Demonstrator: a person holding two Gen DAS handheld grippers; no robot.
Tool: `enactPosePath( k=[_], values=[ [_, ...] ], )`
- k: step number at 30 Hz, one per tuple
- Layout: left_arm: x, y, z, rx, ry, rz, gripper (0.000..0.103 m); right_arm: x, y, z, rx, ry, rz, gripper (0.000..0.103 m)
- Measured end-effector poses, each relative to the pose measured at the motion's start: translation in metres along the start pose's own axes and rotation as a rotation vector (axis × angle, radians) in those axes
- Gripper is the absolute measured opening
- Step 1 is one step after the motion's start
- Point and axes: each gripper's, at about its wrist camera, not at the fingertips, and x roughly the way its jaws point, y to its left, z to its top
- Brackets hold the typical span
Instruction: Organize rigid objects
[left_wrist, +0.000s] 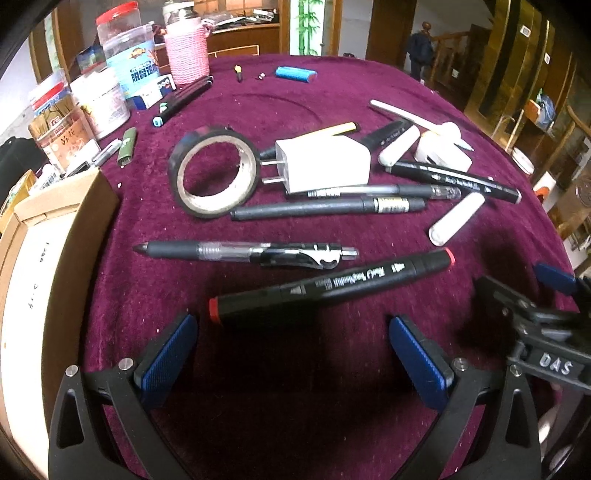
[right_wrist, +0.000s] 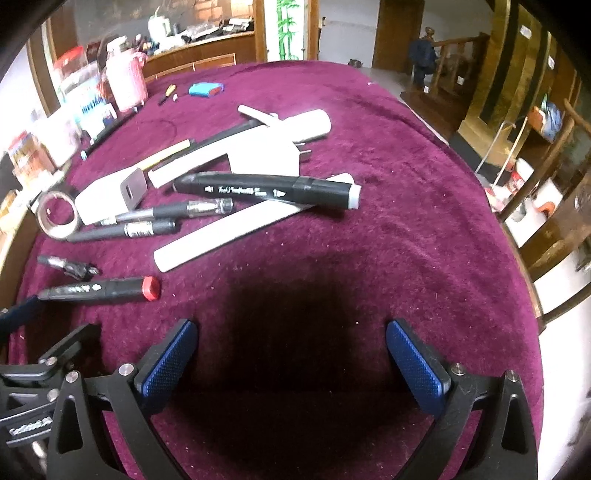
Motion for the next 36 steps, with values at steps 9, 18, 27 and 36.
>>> enactPosePath(
  k=[9,18,27,36],
  values=[
    [0.000,-0.004,-0.010,0.013,-0.015,0.005,0.103,0.000,0.000,0.001,0.022,0.021,-0.035,0.102],
    [-0.001,-0.004,-0.012,0.034,-0.031,-0.008,0.103,-0.116,-0.014,-0.024,0.110,-0.478,-0.105,0.102],
    [-0.015,0.009,-0.014,-0.010,-0.042,-0.048,0.103,-0.099,-0.017,-0.002,0.135,-0.513,-0.079,0.102],
    [-0.070,0.021,-0.010,0.128,-0.220,-0.070,0.103,-0.057,-0.031,0.010,0.224,-0.435,0.016,0.102]
  ],
)
